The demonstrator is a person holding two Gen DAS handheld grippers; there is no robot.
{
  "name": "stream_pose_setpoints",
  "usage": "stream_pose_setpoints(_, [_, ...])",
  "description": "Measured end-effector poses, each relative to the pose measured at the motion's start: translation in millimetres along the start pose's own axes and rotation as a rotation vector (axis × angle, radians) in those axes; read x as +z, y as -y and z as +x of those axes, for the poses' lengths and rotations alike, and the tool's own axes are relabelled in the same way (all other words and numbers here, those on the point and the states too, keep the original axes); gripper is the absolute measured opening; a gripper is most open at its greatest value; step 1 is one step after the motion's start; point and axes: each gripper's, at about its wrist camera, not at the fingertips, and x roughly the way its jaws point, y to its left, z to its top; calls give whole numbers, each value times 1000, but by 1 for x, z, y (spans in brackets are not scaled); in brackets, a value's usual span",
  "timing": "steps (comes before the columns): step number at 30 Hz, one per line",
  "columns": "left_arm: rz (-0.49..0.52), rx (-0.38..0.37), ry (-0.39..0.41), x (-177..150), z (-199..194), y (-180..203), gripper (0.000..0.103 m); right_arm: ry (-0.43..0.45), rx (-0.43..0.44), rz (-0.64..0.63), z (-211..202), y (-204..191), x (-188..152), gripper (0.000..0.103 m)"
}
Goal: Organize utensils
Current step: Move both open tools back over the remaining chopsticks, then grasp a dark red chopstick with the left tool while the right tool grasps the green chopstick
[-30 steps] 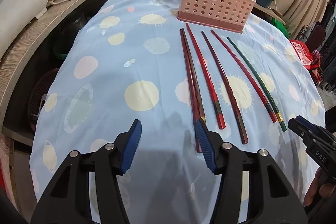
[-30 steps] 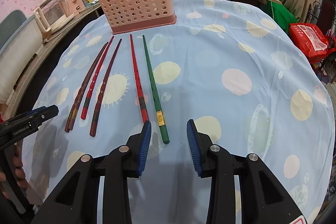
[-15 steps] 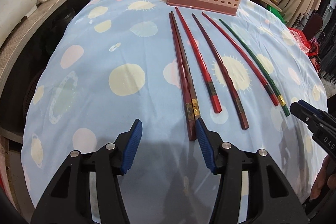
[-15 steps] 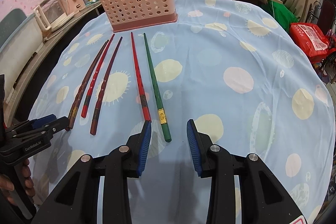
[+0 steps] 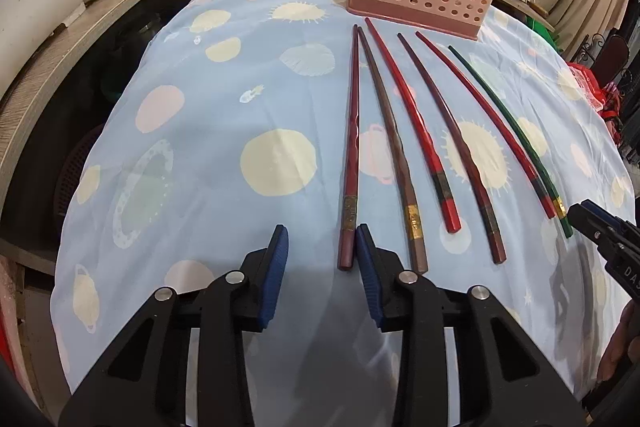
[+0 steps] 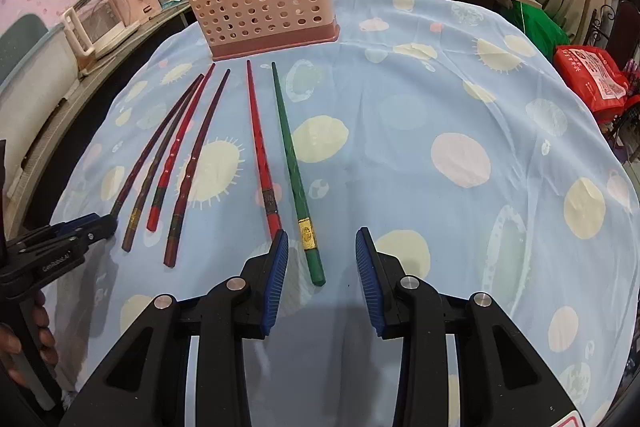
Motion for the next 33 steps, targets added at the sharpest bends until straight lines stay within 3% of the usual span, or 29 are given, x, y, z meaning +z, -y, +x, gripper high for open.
stream_pose_setpoints(5, [-3, -2, 2, 4, 3, 0, 34, -24, 2, -18, 11, -2, 2, 23])
stream_pose_setpoints(9, [4, -2, 8, 6, 4, 1, 30, -21, -10, -38, 15, -6, 1, 22])
stream_pose_setpoints(13, [2, -28, 8, 7, 5, -1, 9, -17, -3, -37, 15, -5, 2, 9])
stream_pose_setpoints(20, [-6, -53, 6, 6, -1, -1, 8, 4, 16, -42, 5, -7, 3, 8])
stream_pose_setpoints(27, [-12, -80, 68, 12, -34, -1, 7, 90, 52, -36, -32, -9, 14, 7])
stream_pose_setpoints(33, [-2, -100, 143, 27, -72, 0, 7, 213, 96, -14, -81, -8, 39, 7])
